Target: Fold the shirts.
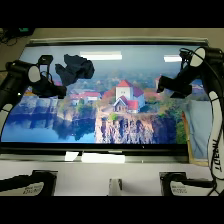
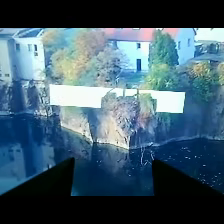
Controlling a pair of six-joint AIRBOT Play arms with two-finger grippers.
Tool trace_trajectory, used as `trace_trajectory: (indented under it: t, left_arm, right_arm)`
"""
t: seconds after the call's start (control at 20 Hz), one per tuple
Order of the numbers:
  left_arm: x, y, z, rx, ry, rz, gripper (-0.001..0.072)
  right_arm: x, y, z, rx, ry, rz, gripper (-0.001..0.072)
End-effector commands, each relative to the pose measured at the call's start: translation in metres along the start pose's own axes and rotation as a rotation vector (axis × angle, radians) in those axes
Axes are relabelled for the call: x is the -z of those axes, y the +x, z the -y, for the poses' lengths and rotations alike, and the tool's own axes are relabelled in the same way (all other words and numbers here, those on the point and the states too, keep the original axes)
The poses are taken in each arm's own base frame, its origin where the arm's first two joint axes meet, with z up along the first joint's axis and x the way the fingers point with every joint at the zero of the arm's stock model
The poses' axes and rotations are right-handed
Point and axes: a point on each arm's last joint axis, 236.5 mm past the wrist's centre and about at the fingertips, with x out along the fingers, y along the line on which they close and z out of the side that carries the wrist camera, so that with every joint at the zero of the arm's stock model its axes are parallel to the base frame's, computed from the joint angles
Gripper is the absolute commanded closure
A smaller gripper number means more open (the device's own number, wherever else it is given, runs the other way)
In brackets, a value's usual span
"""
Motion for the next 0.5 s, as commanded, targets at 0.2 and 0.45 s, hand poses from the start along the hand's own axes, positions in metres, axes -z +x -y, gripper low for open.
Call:
trace_trajectory:
  t: [0.2,0.45]
  left_arm:
    - [0.0,0.0,0.0,0.0,-0.001,0.001,0.0121]
    - [-0.043,0.0,0.016,0.065,-0.009,0.175,0.0121]
  right_arm:
    - [0.0,0.0,0.0,-0.001,0.0,0.001,0.0048]
    - [-0.009,-0.001,-0.003,-0.014,0.0,0.039,0.0048]
